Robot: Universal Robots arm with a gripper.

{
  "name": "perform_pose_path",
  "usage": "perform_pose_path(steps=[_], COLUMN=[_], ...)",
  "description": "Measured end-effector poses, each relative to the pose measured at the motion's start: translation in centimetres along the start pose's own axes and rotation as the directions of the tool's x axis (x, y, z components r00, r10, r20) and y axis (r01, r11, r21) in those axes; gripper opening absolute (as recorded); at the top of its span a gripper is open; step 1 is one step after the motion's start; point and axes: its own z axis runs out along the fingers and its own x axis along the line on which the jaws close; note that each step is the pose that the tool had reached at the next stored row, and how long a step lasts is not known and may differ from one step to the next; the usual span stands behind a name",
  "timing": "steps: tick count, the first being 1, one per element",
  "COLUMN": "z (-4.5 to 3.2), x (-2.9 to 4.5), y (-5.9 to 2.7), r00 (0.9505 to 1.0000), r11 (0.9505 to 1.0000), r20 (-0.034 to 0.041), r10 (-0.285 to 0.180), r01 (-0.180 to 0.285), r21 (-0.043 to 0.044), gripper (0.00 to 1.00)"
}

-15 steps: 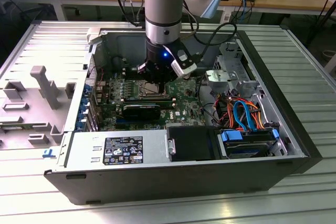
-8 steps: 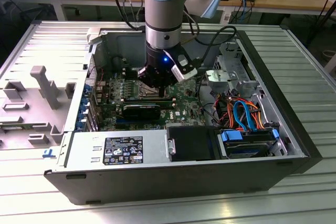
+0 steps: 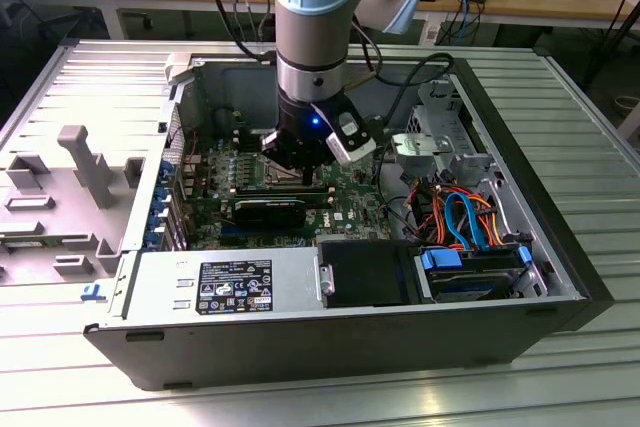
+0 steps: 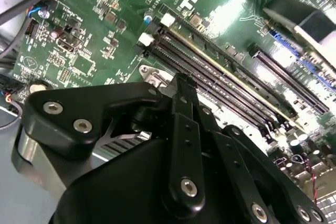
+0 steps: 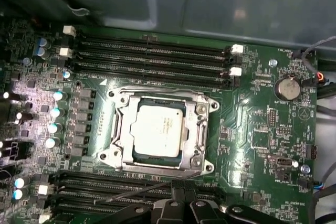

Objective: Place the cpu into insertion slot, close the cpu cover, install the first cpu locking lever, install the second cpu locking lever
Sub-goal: 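Install the second cpu locking lever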

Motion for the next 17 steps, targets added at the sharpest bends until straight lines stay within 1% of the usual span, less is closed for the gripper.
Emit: perform_pose_path(steps=[2, 3, 4, 5, 7, 8, 13, 15, 17], z=[-0.01, -0.01, -0.02, -0.03, -0.06, -0.04, 0.21, 0.28, 0.35], x=[0.05, 0.12, 0.19, 0.26, 0.47, 0.51, 0.86, 1.28, 1.89], y=[-0.09, -0.17, -0.26, -0.39, -0.9, -0.96, -1.27, -1.28, -1.33], r00=[1.0, 1.0, 1.0, 1.0, 1.0, 1.0, 1.0, 0.9999, 0.9999], r11=[0.9998, 0.9993, 0.9988, 0.9985, 0.9972, 0.997, 0.9963, 0.9958, 0.995], r20=[0.0022, 0.0042, 0.0055, 0.0062, 0.0084, 0.0088, 0.0097, 0.0103, 0.0113], r10=[0.0, 0.001, 0.001, 0.001, 0.002, 0.002, 0.002, 0.002, 0.003], r01=[0.0, -0.001, -0.001, -0.001, -0.001, -0.001, -0.001, -0.001, -0.002], r21=[-0.02, -0.0377, -0.0487, -0.0546, -0.0743, -0.0778, -0.0861, -0.0913, -0.0998], gripper=[0.11, 0.11, 0.11, 0.11, 0.11, 0.11, 0.11, 0.11, 0.11])
